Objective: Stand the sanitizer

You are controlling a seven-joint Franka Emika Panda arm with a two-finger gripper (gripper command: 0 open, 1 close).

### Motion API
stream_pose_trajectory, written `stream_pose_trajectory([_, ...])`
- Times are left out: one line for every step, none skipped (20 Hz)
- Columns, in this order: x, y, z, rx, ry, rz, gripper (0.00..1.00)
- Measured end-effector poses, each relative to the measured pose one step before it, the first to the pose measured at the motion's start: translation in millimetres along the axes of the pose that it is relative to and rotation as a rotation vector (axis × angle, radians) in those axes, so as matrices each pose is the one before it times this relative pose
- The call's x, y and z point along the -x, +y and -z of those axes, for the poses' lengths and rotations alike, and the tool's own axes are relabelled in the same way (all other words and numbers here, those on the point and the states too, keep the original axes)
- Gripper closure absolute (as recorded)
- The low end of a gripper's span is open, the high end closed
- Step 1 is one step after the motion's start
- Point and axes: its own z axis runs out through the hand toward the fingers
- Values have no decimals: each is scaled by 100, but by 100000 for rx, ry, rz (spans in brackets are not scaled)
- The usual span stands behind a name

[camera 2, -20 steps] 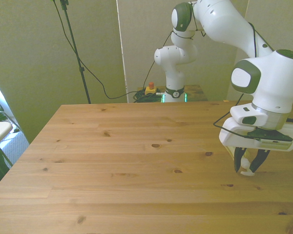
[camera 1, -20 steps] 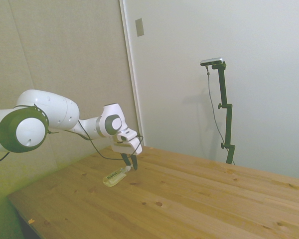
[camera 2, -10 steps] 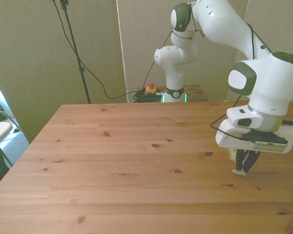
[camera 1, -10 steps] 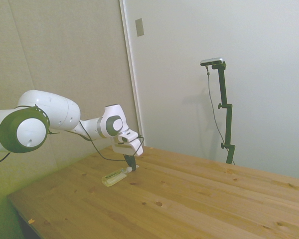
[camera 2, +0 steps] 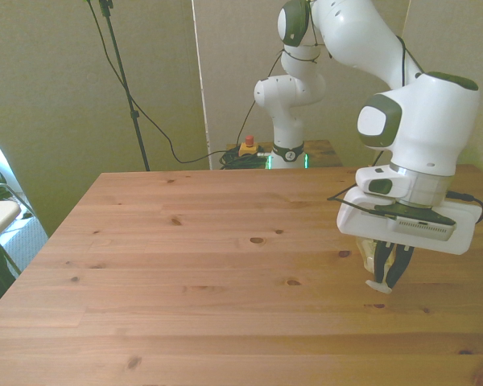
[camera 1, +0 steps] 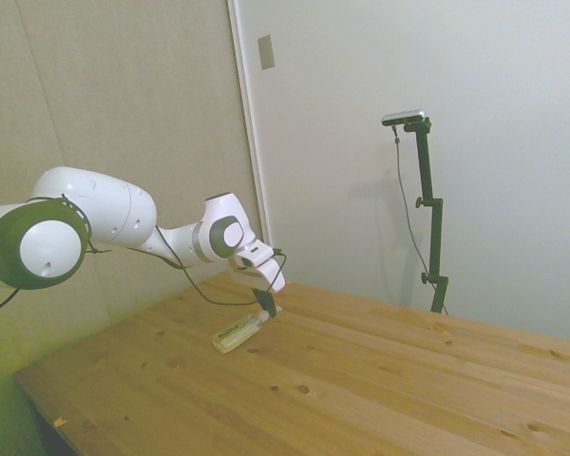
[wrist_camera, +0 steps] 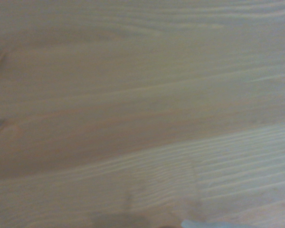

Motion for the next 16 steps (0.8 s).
stream_pose_trajectory([-387, 245, 279, -751, 2765, -1574, 100])
stream_pose_trajectory([-415, 246, 207, -723, 3048, -1613, 100])
stream_pose_trajectory([-428, 230, 183, -625, 3041, -1602, 100])
stream_pose_trajectory([-429, 242, 225, -572, 2846, -1549, 100])
stream_pose_trajectory([-444, 200, 147, -657, 2776, -1582, 100])
stream_pose_trajectory([-445, 166, 262, -537, 2750, -1576, 100])
stream_pose_trajectory([-450, 162, 308, -624, 2690, -1539, 100])
stream_pose_trajectory([-370, 123, 242, -468, 2672, -1480, 100])
stream_pose_trajectory([-330, 88, 284, -396, 2799, -1469, 100])
stream_pose_trajectory([-280, 30, 229, -458, 2800, -1370, 100])
stream_pose_trajectory([-158, -22, 188, -577, 2714, -1233, 100])
stream_pose_trajectory([-110, -27, 138, -584, 2473, -1086, 100])
stream_pose_trajectory([-32, -24, 60, -555, 2323, -953, 100])
stream_pose_trajectory([39, -25, 27, -570, 2129, -901, 100])
stream_pose_trajectory([30, -44, 49, -651, 2086, -704, 100])
stream_pose_trajectory([2, -77, 85, -930, 2629, -904, 100])
